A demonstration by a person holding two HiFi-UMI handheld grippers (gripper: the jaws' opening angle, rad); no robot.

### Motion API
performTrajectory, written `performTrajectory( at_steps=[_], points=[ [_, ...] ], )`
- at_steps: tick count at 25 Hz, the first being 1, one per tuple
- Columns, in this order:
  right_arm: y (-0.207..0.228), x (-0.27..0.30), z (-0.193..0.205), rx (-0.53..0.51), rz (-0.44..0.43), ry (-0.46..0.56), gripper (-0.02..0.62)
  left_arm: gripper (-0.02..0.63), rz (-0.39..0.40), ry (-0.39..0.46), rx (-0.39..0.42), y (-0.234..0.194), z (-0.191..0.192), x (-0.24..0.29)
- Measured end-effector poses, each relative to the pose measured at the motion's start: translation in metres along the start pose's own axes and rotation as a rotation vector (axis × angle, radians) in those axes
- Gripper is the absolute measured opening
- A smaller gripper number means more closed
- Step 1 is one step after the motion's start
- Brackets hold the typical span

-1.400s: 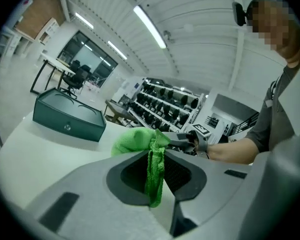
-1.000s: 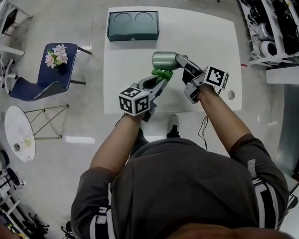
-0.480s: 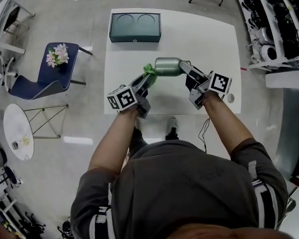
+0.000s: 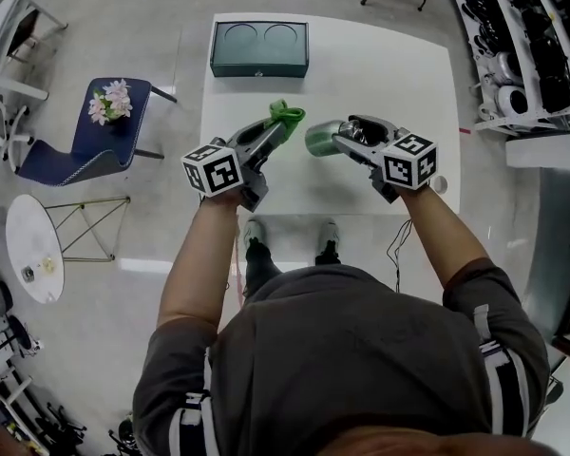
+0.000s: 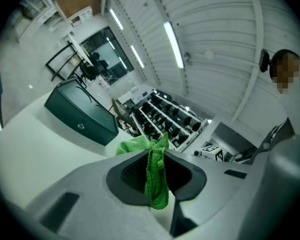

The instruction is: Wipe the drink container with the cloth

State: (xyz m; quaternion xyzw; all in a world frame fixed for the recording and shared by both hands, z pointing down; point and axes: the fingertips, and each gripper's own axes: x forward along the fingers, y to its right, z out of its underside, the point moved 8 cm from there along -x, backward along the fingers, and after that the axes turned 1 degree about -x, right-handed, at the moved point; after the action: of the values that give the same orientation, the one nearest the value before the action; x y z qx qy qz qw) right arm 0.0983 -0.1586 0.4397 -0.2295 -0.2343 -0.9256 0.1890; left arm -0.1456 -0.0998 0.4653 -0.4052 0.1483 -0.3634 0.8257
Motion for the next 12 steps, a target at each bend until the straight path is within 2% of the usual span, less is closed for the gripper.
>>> performTrajectory(
  at_steps=[2, 5, 8, 12],
  points=[
    [-0.016, 0.011, 0.004, -0.243, -0.011, -0.144, 0.256, 0.049, 0.028, -0.095, 0.049, 0.004, 0.007, 0.012],
    [-0.03, 0.027, 0.014, -0.442, -0.047, -0.283, 0.258, 0.049, 0.046, -0.211, 0.082, 0.004, 0.028, 0.03],
    [-0.034, 0.036, 0.026, -0.516, -0.067, -0.347, 0.258, 0.049, 0.026, -0.289, 0.1, -0.003, 0.05, 0.043],
    [-0.034, 0.041, 0.035, -0.539, -0.081, -0.345, 0.258, 0.049, -0.022, -0.342, 0.11, -0.018, 0.073, 0.052]
  ],
)
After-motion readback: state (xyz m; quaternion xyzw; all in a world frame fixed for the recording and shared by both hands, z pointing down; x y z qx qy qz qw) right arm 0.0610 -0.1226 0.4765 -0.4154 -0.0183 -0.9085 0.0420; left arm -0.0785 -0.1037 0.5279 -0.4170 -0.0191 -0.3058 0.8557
